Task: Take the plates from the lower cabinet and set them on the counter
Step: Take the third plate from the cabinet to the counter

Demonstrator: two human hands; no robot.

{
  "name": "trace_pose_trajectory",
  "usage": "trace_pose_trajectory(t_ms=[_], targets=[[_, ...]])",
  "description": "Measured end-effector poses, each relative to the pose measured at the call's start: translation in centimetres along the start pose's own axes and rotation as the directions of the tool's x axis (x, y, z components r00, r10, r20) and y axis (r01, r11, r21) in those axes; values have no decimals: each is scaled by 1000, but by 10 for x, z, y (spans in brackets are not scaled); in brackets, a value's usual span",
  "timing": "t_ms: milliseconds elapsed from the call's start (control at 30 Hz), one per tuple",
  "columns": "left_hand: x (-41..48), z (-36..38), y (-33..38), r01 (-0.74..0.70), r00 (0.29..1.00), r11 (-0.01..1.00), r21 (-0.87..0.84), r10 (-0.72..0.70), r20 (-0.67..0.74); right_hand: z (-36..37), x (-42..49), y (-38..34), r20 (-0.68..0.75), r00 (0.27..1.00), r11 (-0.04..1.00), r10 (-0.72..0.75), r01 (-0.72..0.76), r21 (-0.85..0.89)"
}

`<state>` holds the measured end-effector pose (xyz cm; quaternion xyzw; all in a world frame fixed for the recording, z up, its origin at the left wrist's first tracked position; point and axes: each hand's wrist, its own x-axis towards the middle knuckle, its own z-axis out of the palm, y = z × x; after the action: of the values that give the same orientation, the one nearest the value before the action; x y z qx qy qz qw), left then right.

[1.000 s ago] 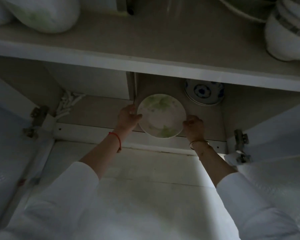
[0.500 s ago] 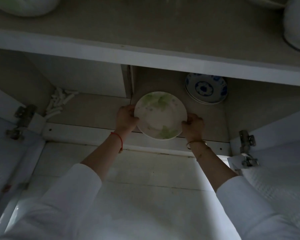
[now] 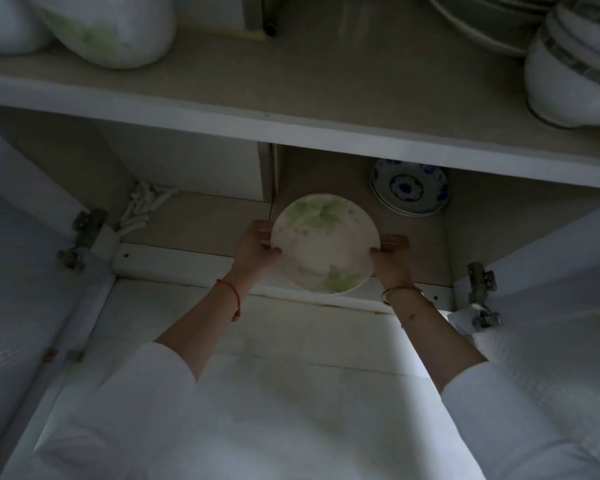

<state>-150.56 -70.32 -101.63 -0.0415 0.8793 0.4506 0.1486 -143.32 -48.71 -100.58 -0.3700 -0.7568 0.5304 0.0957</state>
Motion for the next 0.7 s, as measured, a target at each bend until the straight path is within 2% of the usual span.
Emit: trace_pose_trajectory(t_ms=[100,233,567,700], targets=[[-30,-21,13,-20,1000,1000,23,20,-5,-14,-28,-13,42,999,998,4,-1,-63],[-85,-58,42,42,999,998,37,-42,-11,-44,-74,-44,75,992,994,98,-94,-63],[-224,-165,137,220,975,963,-154,-216,42,-135,-203,-159,148,961,972,232,-224,-69],[-281,-214,195,219,976,965,-144,-216,36,-179,-250,-225,145,961,972,235,-229,-55]])
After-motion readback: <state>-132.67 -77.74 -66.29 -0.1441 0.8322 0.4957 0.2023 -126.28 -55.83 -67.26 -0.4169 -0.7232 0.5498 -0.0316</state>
